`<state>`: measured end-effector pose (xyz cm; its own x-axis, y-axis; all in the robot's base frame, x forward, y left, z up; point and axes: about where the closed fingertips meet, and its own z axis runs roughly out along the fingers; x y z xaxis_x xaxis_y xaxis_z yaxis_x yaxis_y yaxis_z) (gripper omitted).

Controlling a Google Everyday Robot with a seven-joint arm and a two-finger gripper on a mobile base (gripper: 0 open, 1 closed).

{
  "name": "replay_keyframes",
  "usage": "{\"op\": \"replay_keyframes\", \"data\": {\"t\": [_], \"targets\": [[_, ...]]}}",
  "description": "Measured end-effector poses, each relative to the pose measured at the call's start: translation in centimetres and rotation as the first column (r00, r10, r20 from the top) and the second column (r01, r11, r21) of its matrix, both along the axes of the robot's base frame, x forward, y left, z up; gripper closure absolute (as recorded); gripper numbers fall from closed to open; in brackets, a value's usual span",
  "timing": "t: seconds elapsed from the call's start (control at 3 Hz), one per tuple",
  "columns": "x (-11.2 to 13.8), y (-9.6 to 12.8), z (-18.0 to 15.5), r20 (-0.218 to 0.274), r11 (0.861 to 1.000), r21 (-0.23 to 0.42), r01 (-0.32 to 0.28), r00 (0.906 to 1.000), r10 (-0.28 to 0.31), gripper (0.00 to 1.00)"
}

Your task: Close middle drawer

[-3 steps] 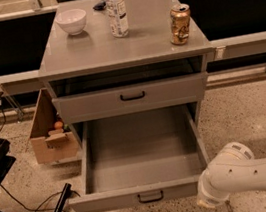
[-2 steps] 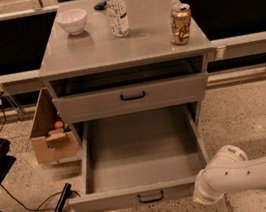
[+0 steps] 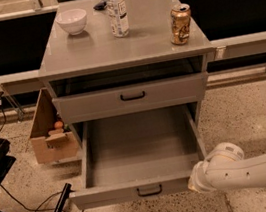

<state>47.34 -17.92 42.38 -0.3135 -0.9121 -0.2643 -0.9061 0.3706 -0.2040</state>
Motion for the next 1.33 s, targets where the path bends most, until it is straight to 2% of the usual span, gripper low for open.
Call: {"op": "replay_keyframes", "data": {"t": [0.33,0.67,1.0,1.33], "targets": [[3.8,2.0,0.4,0.083,0.999,0.037,-0.024,0.9963,0.020,1.00],[6.9,4.9,-0.9,0.111,0.995,0.093,-0.045,0.9932,0.035,1.00],[9.1,7.5,-2.8,0.104,0.989,0.144,-0.044,0.9942,0.029,1.00],[12.1,9.8,-4.2,0.088,0.987,0.154,-0.042,0.9957,0.029,1.00]]}}
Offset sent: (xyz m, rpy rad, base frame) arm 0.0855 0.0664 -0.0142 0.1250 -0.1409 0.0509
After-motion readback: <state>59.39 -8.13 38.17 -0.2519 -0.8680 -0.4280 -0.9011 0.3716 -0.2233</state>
